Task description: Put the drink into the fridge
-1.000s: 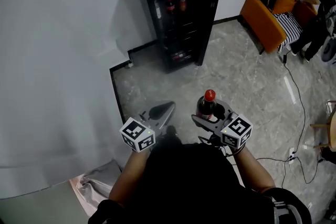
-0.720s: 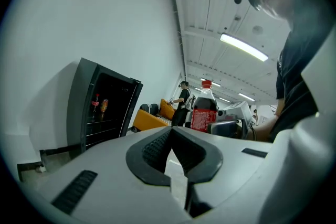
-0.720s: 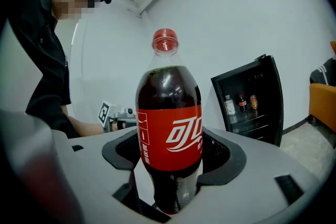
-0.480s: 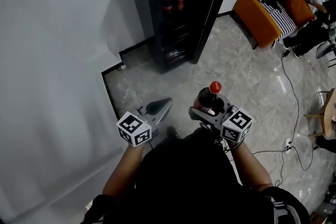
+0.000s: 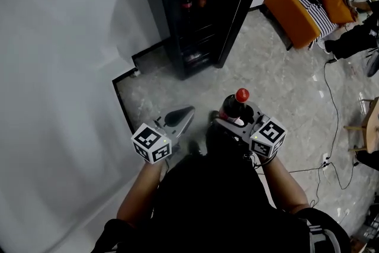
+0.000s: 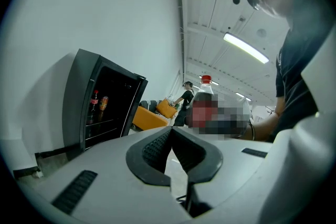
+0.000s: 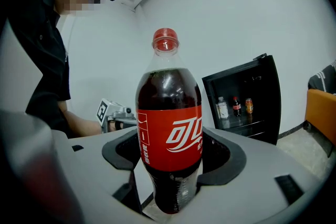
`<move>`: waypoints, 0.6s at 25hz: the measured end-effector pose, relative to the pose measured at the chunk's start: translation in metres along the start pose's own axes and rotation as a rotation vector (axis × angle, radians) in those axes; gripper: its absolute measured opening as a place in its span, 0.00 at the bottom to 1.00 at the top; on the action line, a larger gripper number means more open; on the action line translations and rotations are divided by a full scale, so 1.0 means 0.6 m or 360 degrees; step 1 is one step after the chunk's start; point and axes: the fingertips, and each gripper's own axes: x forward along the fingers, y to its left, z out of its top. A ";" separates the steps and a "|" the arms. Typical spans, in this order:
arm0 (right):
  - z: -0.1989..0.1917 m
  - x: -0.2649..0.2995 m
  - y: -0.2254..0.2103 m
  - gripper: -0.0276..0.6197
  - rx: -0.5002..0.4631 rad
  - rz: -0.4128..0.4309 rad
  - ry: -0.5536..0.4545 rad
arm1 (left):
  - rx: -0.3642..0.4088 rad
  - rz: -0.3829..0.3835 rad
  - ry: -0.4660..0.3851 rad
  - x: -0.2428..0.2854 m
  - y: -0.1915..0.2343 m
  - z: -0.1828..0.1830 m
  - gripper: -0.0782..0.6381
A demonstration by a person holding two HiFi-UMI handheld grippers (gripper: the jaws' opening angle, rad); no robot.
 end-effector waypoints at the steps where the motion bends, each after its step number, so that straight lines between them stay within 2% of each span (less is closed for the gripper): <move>1: 0.003 0.004 -0.011 0.55 0.0001 0.0010 -0.0002 | -0.0001 0.0007 0.0002 0.010 0.006 0.004 0.12; 8: 0.036 0.031 -0.120 0.55 -0.0042 0.0050 0.0022 | 0.0012 0.0079 0.0029 0.097 0.056 0.043 0.12; 15: 0.089 0.068 -0.220 0.55 -0.0048 0.0141 0.0032 | 0.0008 0.0214 0.0053 0.167 0.108 0.092 0.12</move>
